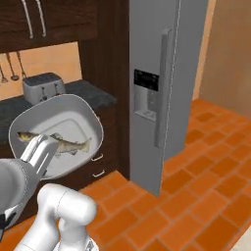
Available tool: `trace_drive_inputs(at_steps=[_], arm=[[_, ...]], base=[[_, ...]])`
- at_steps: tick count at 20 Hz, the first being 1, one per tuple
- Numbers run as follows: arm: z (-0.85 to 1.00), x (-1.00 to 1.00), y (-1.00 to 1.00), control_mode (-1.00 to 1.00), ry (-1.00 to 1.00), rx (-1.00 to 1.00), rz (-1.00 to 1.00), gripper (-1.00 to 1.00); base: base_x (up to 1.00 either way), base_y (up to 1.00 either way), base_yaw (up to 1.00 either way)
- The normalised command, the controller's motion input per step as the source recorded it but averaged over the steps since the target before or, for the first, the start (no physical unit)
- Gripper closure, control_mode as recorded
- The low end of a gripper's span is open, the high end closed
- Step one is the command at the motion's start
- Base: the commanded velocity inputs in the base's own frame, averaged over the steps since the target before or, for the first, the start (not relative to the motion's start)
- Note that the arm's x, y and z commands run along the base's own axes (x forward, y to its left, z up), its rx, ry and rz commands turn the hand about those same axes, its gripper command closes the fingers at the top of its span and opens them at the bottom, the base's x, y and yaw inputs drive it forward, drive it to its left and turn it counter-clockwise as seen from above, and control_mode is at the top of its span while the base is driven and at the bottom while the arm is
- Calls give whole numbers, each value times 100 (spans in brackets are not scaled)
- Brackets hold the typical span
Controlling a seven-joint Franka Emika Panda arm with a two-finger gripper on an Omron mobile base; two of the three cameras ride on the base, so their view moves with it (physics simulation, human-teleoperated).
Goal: Take the meat container that has the fish and place it on the second highest rack of the freezer. Then take the vegetable container that has the broccoli and cucumber and place it on the highest rack of the freezer.
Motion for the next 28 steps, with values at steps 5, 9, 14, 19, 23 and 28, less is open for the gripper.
trace_drive_inputs(at_steps=[5, 9, 14, 19, 23, 28], arm=[[0, 0, 0, 100, 0, 0, 0, 100], [0, 0, 0, 100, 0, 0, 0, 100], [0, 0, 0, 100, 0, 0, 0, 100], [0, 0, 0, 100, 0, 0, 0, 100], [0, 0, 0, 100, 0, 0, 0, 100], [0, 0, 0, 100, 0, 0, 0, 100]], base=[[4, -3, -71], [23, 31, -58], [45, 9, -32], [84, -7, -14], [94, -15, -9], [70, -53, -2]])
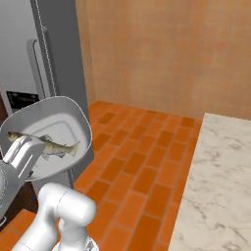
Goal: Take the meat container that has the fish and place it on the second highest rack of the freezer. Then take the vegetable container that has the broccoli and cucumber and place it on the highest rack of the freezer.
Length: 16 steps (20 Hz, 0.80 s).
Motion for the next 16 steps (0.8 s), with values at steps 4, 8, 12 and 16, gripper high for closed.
trace_drive_inputs(at_steps=[4, 8, 12, 16], arm=[[0, 0, 0, 100, 0, 0, 0, 100], [0, 0, 0, 100, 0, 0, 0, 100], [0, 0, 0, 100, 0, 0, 0, 100], [0, 0, 0, 100, 0, 0, 0, 100]], base=[[46, -69, -1], [54, -63, 0], [88, -37, -2], [100, -13, 0]])
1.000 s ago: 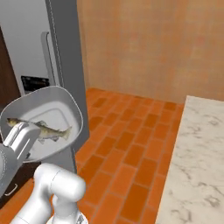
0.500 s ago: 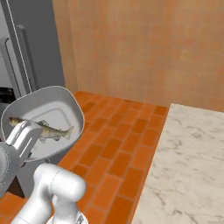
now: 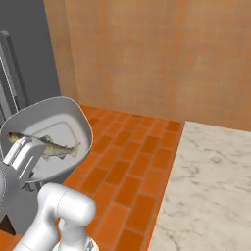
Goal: Take the meat container that has the fish and place it on the second highest rack of the freezer. Then take the vegetable container that has the broccoli and cucumber and place it on the highest rack of the freezer.
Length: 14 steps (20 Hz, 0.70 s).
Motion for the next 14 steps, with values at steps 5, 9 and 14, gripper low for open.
trace_drive_inputs(at_steps=[5, 9, 14], arm=[[0, 0, 0, 100, 0, 0, 0, 100], [0, 0, 0, 100, 0, 0, 0, 100], [0, 0, 0, 100, 0, 0, 0, 100]], base=[[100, -41, 0], [100, -71, 7], [100, -91, 14]])
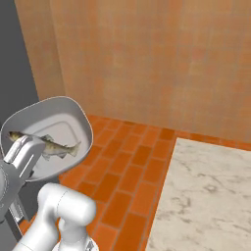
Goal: Take the meat container that has the fish and place it on the second highest rack of the freezer. Then take the vegetable container that has the broccoli and cucumber and place it on the highest rack of the freezer.
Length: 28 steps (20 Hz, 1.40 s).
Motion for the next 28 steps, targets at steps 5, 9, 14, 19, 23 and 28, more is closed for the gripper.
trace_drive_inputs(at_steps=[5, 9, 14, 19, 23, 28], arm=[[0, 0, 0, 100, 0, 0, 0, 100], [0, 0, 0, 100, 0, 0, 0, 100], [0, 0, 0, 100, 0, 0, 0, 100], [0, 0, 0, 100, 0, 0, 0, 100], [0, 0, 0, 100, 0, 0, 0, 100], [0, 0, 0, 100, 0, 0, 0, 100]], base=[[100, -25, 9], [100, -9, 7], [100, -14, 13], [100, -12, 26], [66, -11, 43], [-21, 0, 67]])
